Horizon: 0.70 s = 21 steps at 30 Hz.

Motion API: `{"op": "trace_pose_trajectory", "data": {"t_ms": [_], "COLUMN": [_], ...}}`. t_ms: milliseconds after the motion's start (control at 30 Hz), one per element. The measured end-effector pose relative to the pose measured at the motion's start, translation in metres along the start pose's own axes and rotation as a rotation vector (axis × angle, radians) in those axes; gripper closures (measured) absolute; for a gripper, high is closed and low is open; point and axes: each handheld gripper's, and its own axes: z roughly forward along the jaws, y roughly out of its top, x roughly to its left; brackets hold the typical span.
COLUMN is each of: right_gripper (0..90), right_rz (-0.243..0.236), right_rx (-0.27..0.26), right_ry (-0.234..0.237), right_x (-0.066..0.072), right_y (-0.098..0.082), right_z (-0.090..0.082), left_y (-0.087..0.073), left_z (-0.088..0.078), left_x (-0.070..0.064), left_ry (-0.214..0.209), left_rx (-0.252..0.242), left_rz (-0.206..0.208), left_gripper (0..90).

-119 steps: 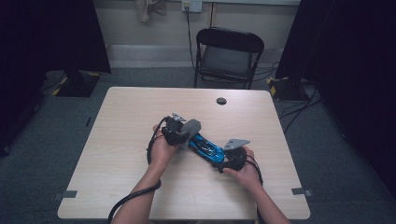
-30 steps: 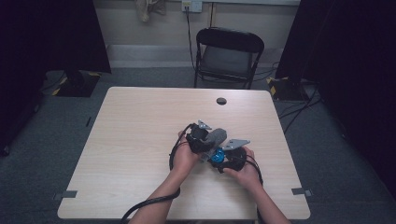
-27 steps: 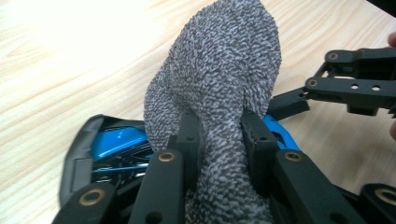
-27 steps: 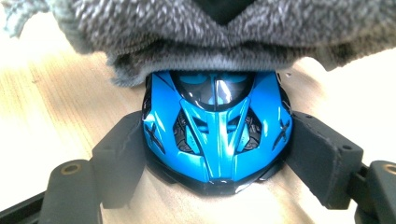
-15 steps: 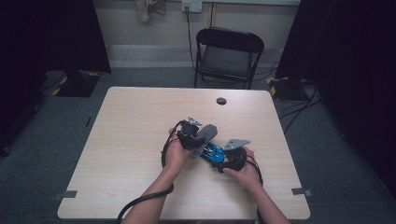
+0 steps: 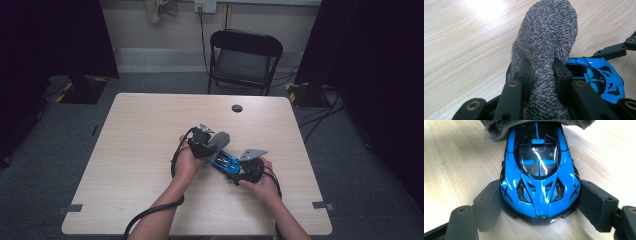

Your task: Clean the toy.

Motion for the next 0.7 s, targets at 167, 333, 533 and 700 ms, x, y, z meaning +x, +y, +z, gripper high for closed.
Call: {"op": "trace_pose_trajectory", "data": {"t_ms": [167, 333, 533, 700], "right_gripper": [24.1, 24.1, 24.1, 24.1], "right_rz": [0.000, 0.000, 0.000, 0.000], "right_rx": [0.000, 0.000, 0.000, 0.000], "right_ry": [0.000, 0.000, 0.000, 0.000], "right_x": [0.000, 0.000, 0.000, 0.000], "right_y": [0.000, 0.000, 0.000, 0.000], "right_z": [0.000, 0.000, 0.000, 0.000], "left_y": [0.001, 0.002, 0.002, 0.000], "left_z": [0.000, -0.001, -0.003, -0.007], "left_x": [0.003, 0.006, 0.010, 0.019], "left_ry": [0.015, 0.024, 0.036, 0.049], "left_rx": [0.006, 0.012, 0.004, 0.010], "left_rz": [0.012, 0.016, 0.005, -0.017], "left_gripper": [72.6, 72.6, 72.6, 72.6]}}
